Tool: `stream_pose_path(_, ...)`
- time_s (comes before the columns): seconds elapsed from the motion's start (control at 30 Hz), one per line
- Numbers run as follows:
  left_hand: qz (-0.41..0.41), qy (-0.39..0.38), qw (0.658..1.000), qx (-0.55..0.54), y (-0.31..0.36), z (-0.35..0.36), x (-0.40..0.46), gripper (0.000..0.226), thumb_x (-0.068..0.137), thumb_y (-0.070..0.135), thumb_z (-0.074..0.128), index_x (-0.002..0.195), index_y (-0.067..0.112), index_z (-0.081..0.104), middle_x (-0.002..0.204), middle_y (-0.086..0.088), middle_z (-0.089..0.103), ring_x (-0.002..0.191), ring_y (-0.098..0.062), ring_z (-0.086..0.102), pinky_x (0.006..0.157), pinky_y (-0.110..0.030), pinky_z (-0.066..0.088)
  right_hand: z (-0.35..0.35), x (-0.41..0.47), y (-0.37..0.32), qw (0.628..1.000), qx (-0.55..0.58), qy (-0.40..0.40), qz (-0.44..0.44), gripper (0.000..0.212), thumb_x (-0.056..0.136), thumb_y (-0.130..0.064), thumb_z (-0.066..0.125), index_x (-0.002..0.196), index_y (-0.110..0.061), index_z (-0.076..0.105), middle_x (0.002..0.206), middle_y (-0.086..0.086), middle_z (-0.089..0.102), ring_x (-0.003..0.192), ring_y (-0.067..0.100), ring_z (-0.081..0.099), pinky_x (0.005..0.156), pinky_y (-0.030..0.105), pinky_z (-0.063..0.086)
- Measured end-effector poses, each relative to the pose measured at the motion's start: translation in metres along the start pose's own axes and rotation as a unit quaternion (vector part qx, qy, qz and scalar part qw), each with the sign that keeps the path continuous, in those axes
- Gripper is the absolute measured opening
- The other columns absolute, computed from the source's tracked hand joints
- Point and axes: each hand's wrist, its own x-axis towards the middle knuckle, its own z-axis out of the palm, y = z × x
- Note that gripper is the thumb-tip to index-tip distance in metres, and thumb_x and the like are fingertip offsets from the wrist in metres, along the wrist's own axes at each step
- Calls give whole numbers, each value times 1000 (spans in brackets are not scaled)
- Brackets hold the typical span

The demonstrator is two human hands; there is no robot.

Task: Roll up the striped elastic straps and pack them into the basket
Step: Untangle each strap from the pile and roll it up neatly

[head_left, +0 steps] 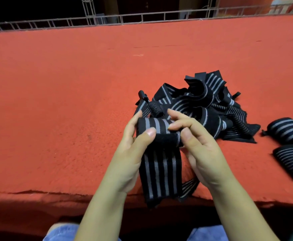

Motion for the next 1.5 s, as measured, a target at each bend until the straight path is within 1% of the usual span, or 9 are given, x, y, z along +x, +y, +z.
stream_pose_path(0.13, 22, -45, 999, 3, -2, -3, -4, 77, 59, 25, 70, 131, 44, 50, 112, 3, 71, 89, -7, 68, 70, -16, 52, -2, -3, 0, 987, 93, -23, 132, 77, 62, -71, 71, 127, -35, 52, 127, -4, 63, 114, 15, 63, 88, 32, 55)
stream_pose_path(0.37, -1, -57, 998, 18, 9, 0, -8, 88, 57, -3, 46, 129, 47, 51, 71, 13, 65, 43, 1, 47, 41, -9, 38, -9, -7, 1, 977, 101, -60, 177, 48, 79, -22, 62, 125, -29, 50, 105, 3, 72, 91, 18, 70, 67, 27, 55)
stream_pose_path(0.47, -7, -70, 996, 51, 7, -1, -7, 88, 59, 0, 48, 127, 56, 49, 82, 14, 66, 55, 2, 56, 51, -9, 44, -11, -8, 5, 980, 103, -34, 168, 47, 77, -16, 64, 122, -26, 52, 101, 5, 73, 89, 20, 70, 66, 27, 55)
stream_pose_path(0.6, -17, -79, 994, 80, -3, -5, -4, 89, 69, 20, 69, 137, 63, 30, 130, 22, 59, 116, -1, 59, 92, -25, 50, -17, -8, 0, 981, 137, 18, 136, 54, 73, -13, 67, 124, -23, 51, 101, 4, 73, 89, 20, 71, 64, 25, 55)
stream_pose_path(0.73, -78, -76, 994, 31, -13, -2, -5, 80, 80, 12, 67, 147, 38, 31, 113, -15, 71, 105, -29, 68, 85, -35, 57, -16, -6, -4, 978, 174, 60, 95, 59, 75, 3, 69, 126, -15, 47, 89, 3, 70, 67, 8, 67, 47, 12, 48)
stream_pose_path(0.87, -96, -51, 994, 23, -14, 2, -5, 65, 81, 13, 68, 140, 29, 45, 108, -28, 67, 98, -35, 69, 80, -38, 58, -15, -10, 7, 992, 99, 62, 44, 67, 71, -3, 71, 127, -30, 48, 109, 6, 69, 102, 22, 67, 80, 27, 54)
stream_pose_path(1.17, -88, -13, 995, -55, -11, 1, -8, 30, 92, 16, 49, 117, 17, 66, 98, -15, 74, 86, -22, 71, 64, -27, 56, -11, -11, 6, 999, -27, 31, -28, 74, 68, 0, 73, 122, -47, 54, 129, -11, 60, 121, 12, 57, 100, 30, 48)
stream_pose_path(1.33, -95, -20, 993, -70, -8, -3, -8, 82, 67, 75, 64, 127, 18, 63, 117, -17, 69, 104, -27, 69, 75, -31, 58, -12, -10, 10, 990, -117, -11, -78, 64, 69, 4, 72, 110, -43, 59, 129, -16, 59, 127, 9, 51, 107, 31, 41)
stream_pose_path(1.5, -64, 5, 996, -59, -15, 0, -7, 84, 54, 64, 82, 123, 22, 60, 120, -3, 70, 113, -16, 65, 80, -25, 56, -12, -12, 17, 981, -157, -49, -100, 65, 69, 15, 64, 115, -31, 61, 134, -10, 56, 133, 16, 46, 112, 38, 36)
